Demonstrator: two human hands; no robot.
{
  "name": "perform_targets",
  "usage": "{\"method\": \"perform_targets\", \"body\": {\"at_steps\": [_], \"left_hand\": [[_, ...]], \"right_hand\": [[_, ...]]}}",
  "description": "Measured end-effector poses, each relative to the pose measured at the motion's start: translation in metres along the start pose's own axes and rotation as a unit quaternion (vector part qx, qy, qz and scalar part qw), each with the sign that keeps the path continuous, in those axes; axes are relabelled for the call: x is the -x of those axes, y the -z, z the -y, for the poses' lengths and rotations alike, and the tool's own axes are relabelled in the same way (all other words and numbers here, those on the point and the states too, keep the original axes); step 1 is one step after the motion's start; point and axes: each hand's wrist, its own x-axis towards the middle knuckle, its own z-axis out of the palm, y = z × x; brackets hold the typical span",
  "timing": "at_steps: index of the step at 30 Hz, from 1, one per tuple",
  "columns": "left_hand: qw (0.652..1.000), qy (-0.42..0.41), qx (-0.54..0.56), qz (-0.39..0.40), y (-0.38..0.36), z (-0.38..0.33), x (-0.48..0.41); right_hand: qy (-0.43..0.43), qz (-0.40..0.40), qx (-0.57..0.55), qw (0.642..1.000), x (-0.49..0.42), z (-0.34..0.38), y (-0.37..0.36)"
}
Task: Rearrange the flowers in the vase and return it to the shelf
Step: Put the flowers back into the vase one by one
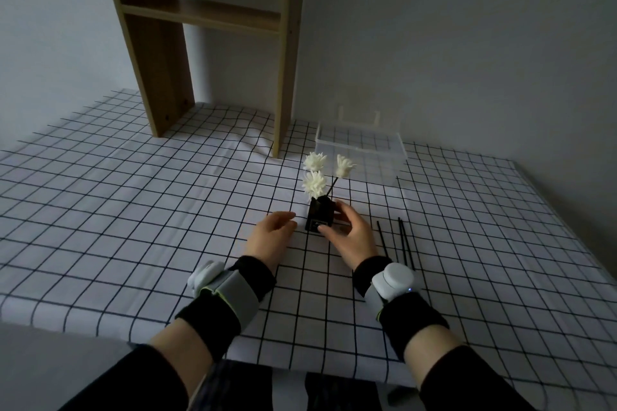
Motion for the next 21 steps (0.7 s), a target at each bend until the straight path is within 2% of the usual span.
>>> {"method": "perform_targets", "body": {"at_steps": [2,9,12,21], "left_hand": [[0.999,0.027,-0.009,0.022,-0.001,-0.006,-0.005],[0.995,0.027,0.018,0.091,-0.010,-0.020,0.006],[0.993,0.045,0.044,0.095,-0.008,-0.031,0.008],[0.991,-0.085,0.035,0.096,0.033,-0.119,-0.017]], "right_hand": [[0.000,0.008,0.012,1.000,0.000,0.000,0.000],[-0.010,0.017,-0.007,1.000,-0.002,0.004,0.002],[-0.019,0.017,-0.019,1.000,-0.007,0.013,0.002],[0.071,0.012,-0.041,0.997,-0.063,0.111,0.009]]}}
